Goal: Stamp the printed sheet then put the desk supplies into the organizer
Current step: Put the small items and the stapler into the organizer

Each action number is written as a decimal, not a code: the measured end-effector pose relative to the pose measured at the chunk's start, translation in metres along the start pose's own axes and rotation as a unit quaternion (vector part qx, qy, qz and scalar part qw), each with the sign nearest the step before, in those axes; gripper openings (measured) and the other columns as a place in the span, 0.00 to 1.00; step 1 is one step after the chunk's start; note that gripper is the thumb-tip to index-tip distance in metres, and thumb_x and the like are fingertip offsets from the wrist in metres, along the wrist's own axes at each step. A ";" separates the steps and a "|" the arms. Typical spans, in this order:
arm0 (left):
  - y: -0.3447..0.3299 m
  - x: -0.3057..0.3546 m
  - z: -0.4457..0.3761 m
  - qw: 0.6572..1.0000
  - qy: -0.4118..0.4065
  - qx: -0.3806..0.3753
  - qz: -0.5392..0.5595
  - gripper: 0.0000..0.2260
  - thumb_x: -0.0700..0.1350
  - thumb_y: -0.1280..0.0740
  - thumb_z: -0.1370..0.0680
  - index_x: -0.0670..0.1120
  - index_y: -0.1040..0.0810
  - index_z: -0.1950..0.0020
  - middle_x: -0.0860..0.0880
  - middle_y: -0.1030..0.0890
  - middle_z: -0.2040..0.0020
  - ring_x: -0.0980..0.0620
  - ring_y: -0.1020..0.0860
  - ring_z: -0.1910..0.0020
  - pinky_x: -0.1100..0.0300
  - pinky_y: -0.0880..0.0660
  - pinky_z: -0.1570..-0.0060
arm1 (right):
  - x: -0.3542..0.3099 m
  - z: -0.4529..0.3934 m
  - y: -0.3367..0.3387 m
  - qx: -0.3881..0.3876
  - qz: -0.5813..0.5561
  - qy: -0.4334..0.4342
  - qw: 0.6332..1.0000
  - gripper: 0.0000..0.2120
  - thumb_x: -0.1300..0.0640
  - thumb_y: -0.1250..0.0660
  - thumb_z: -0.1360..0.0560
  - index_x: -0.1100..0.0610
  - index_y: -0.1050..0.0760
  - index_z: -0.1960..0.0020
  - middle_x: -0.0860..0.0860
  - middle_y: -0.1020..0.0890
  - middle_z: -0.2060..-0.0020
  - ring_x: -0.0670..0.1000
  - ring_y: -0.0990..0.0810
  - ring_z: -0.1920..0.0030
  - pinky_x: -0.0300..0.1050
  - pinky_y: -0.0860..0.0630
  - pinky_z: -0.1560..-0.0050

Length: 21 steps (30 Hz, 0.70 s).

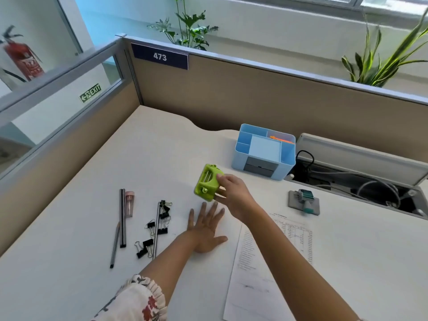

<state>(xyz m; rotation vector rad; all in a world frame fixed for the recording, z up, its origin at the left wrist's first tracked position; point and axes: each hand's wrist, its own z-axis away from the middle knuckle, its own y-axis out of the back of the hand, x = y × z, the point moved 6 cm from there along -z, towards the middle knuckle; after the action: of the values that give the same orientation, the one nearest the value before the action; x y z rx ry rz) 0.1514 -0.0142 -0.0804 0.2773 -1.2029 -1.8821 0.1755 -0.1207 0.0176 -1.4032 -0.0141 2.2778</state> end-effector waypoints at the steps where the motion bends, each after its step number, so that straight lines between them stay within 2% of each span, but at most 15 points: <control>1: 0.000 0.001 0.000 1.000 -0.006 -0.004 -0.008 0.37 0.66 0.49 0.21 0.55 0.68 0.22 0.54 0.73 0.24 0.47 0.73 0.26 0.39 0.71 0.29 | -0.009 -0.002 0.014 0.016 -0.033 0.000 0.999 0.10 0.58 0.36 0.20 0.62 0.31 0.42 0.61 0.21 0.49 0.56 0.17 0.55 0.49 0.18 0.54; 4: 0.002 0.002 -0.001 1.000 -0.015 -0.017 -0.015 0.36 0.65 0.50 0.20 0.56 0.70 0.23 0.55 0.76 0.26 0.48 0.76 0.27 0.39 0.72 0.30 | -0.044 -0.002 0.059 0.106 -0.080 0.040 0.990 0.25 0.63 0.29 0.25 0.60 0.39 0.34 0.62 0.25 0.40 0.60 0.17 0.48 0.51 0.17 0.55; 7: -0.002 0.001 -0.002 0.999 -0.013 -0.029 -0.011 0.36 0.66 0.51 0.20 0.57 0.71 0.24 0.55 0.77 0.27 0.47 0.76 0.28 0.39 0.72 0.30 | -0.078 -0.002 0.107 0.200 -0.085 0.116 0.969 0.32 0.65 0.28 0.27 0.53 0.43 0.32 0.60 0.25 0.43 0.61 0.19 0.45 0.52 0.17 0.60; 9: -0.002 0.002 -0.001 0.999 -0.013 -0.029 -0.014 0.36 0.66 0.51 0.20 0.57 0.71 0.24 0.55 0.77 0.27 0.48 0.77 0.28 0.39 0.73 0.30 | -0.101 0.000 0.134 0.268 -0.007 0.182 0.946 0.35 0.59 0.26 0.31 0.47 0.41 0.31 0.56 0.25 0.42 0.57 0.19 0.44 0.57 0.18 0.52; 10: -0.002 0.002 -0.001 0.999 -0.013 -0.030 -0.016 0.36 0.66 0.51 0.20 0.56 0.71 0.24 0.55 0.77 0.27 0.48 0.77 0.28 0.39 0.73 0.30 | -0.112 0.004 0.144 0.308 0.071 0.212 0.925 0.36 0.55 0.25 0.33 0.45 0.39 0.31 0.54 0.25 0.41 0.55 0.20 0.44 0.57 0.19 0.47; 12: -0.001 0.001 0.000 0.999 -0.013 -0.031 -0.014 0.36 0.66 0.50 0.20 0.56 0.71 0.24 0.55 0.77 0.27 0.48 0.77 0.28 0.39 0.72 0.30 | -0.129 0.007 0.157 0.369 0.207 0.243 0.873 0.34 0.53 0.26 0.32 0.47 0.37 0.30 0.54 0.27 0.41 0.53 0.24 0.46 0.47 0.27 0.40; 13: -0.001 0.002 0.000 0.999 -0.013 -0.031 -0.012 0.36 0.66 0.50 0.20 0.56 0.71 0.24 0.55 0.77 0.27 0.48 0.77 0.28 0.39 0.72 0.30 | -0.133 0.006 0.161 0.384 0.239 0.248 0.857 0.31 0.55 0.28 0.29 0.50 0.36 0.29 0.55 0.28 0.41 0.52 0.27 0.48 0.40 0.31 0.42; 15: -0.001 0.001 0.000 0.999 -0.012 -0.032 -0.009 0.36 0.66 0.50 0.20 0.57 0.71 0.24 0.55 0.77 0.26 0.48 0.77 0.29 0.39 0.72 0.30 | -0.138 0.000 0.171 0.401 0.267 0.257 0.838 0.29 0.58 0.29 0.26 0.54 0.36 0.29 0.57 0.30 0.39 0.51 0.28 0.48 0.35 0.36 0.45; 21: 0.001 0.003 0.002 0.999 -0.016 -0.034 -0.005 0.36 0.65 0.50 0.20 0.56 0.71 0.24 0.55 0.76 0.26 0.48 0.77 0.28 0.38 0.72 0.30 | -0.130 -0.015 0.171 0.407 0.306 0.276 0.815 0.25 0.62 0.28 0.26 0.58 0.35 0.33 0.58 0.31 0.38 0.56 0.25 0.42 0.41 0.32 0.44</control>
<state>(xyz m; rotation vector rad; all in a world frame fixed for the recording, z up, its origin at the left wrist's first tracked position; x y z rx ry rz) 0.1490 -0.0147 -0.0775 0.2170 -1.1577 -1.9390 0.1717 -0.3278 0.0786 -1.5918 1.5928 1.7519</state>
